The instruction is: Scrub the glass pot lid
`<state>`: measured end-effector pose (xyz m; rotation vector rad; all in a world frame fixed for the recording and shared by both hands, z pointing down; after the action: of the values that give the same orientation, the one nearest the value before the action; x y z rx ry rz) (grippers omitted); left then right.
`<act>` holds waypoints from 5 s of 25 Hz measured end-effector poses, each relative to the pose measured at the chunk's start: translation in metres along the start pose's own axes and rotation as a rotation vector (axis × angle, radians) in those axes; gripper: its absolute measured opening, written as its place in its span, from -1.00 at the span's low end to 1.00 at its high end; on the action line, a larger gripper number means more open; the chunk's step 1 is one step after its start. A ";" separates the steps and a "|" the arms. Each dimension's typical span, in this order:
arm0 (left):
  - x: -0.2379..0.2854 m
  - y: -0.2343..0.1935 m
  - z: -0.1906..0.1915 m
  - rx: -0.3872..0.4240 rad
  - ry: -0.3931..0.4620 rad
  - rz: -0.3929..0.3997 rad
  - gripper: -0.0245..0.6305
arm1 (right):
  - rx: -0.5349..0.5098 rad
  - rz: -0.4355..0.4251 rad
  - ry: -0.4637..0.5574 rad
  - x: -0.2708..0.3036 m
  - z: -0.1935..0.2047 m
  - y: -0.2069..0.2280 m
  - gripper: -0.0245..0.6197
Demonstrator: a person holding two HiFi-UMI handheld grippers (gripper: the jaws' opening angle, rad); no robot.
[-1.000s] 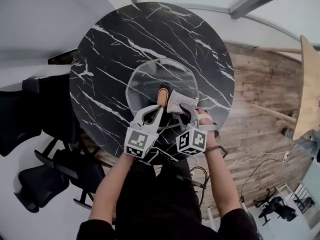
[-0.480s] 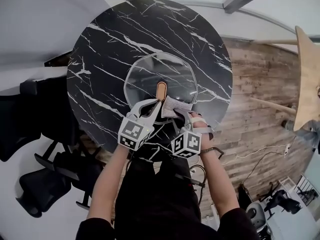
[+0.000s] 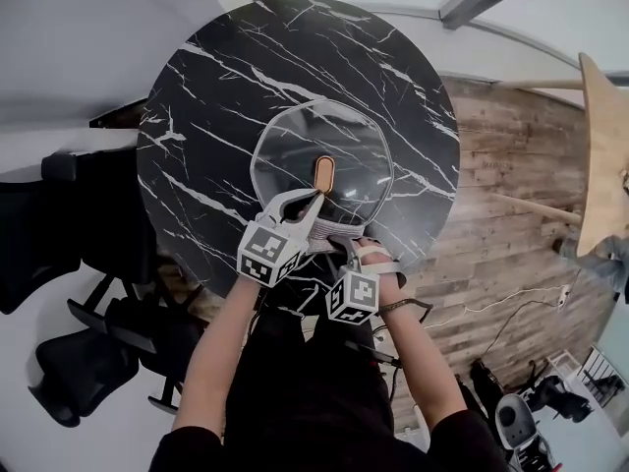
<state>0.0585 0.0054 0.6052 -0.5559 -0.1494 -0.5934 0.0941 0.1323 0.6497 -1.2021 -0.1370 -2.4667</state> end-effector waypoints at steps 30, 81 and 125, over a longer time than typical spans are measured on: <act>-0.085 0.031 -0.085 0.070 0.400 -0.303 -0.92 | 0.796 0.656 0.173 -0.096 0.012 0.110 -0.70; -0.131 -0.072 -0.119 0.021 0.426 -0.346 -0.92 | 0.651 0.278 0.019 0.030 -0.043 0.244 -0.71; -0.179 -0.089 -0.094 -0.010 0.458 -0.425 -0.92 | -0.159 -0.244 -0.100 0.096 -0.124 0.149 -0.71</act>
<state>-0.1413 -0.0191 0.5142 -0.3855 0.1747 -1.1202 0.0074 -0.0651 0.6339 -1.4537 -0.1233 -2.6692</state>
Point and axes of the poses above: the fingertips, and each gripper's own axes: x forward along the fingers, y to its right, z out of its underside, the point moved 5 cm from there along -x, backward along the fingers, and after that the axes turned 15 degrees about y, right-handed, at the moved point
